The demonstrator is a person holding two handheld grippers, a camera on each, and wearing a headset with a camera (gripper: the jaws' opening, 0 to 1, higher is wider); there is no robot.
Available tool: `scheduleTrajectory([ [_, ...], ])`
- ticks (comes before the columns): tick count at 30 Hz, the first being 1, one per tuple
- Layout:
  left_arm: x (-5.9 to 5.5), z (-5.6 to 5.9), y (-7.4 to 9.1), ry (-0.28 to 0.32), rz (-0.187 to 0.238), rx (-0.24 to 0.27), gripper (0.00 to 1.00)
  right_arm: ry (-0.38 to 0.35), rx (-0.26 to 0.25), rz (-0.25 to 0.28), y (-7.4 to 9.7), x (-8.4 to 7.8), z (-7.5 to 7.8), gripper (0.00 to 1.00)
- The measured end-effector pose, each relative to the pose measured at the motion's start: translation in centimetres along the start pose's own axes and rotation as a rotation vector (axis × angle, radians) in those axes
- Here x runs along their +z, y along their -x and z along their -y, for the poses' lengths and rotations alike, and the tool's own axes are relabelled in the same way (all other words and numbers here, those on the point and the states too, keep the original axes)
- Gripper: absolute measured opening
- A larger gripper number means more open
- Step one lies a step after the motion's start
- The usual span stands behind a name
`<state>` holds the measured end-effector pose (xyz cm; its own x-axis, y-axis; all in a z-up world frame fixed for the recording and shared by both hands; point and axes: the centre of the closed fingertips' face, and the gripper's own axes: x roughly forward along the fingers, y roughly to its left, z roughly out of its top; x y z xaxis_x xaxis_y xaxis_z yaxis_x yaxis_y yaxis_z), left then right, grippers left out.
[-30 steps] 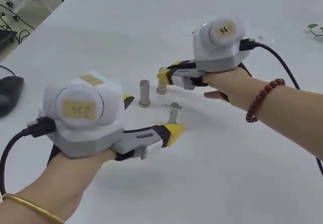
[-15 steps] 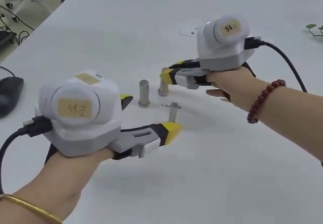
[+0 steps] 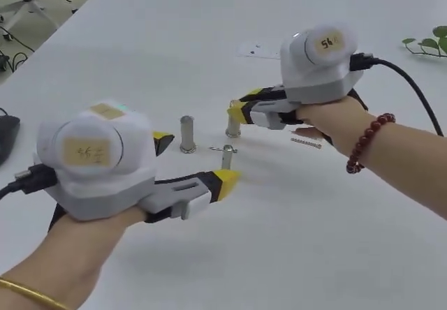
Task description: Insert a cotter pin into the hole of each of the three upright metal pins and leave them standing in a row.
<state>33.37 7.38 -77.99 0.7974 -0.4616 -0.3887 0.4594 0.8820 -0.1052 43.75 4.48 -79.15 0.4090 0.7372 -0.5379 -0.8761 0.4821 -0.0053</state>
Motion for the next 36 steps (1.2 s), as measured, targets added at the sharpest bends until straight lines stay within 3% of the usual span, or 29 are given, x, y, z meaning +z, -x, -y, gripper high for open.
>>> scheduleTrajectory([
  [16,0.2,1.0,0.6,-0.018,0.004,-0.015,0.65,-0.009,-0.036,-0.022,4.7,-2.7,-1.3,0.12],
  [36,0.0,1.8,1.0,-0.025,-0.002,-0.027,0.64,-0.058,-0.051,-0.046,6.1,-5.6,-2.4,0.13],
])
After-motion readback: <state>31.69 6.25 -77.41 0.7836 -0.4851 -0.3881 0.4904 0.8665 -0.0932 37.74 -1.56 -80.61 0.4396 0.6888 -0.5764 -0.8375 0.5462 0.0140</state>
